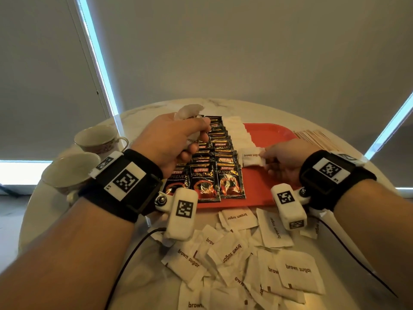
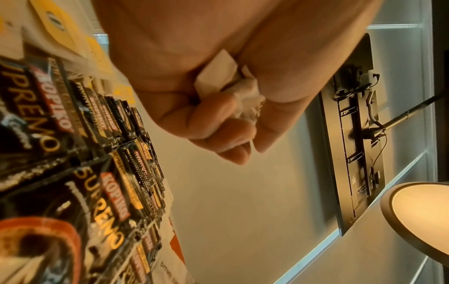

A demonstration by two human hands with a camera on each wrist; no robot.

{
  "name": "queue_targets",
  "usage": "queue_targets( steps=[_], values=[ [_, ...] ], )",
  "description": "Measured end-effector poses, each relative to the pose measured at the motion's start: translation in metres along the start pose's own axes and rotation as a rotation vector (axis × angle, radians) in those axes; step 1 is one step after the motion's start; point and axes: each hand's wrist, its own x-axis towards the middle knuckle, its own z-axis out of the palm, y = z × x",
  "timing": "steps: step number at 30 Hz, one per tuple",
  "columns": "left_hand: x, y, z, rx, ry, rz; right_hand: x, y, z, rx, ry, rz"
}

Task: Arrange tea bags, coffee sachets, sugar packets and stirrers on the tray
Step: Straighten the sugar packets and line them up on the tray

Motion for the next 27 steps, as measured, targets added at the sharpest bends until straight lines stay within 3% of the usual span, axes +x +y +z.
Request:
queue_targets(
  steps=[7,18,27],
  values=[
    [0.001,-0.001,-0.001,0.004,-0.006,-0.005,-0.008,-0.005,0.000,-0.023,-0.044,0.013],
    [0.002,-0.002,0.000,0.010,0.001,-0.033,-0.017,0.003,0.005,0.247,-0.022,-0.104],
    [0.002,-0.001,0.002,-0.027,0.038,-0.065,-0.024,0.003,0.004,0.103,-0.141,-0.045]
  ],
)
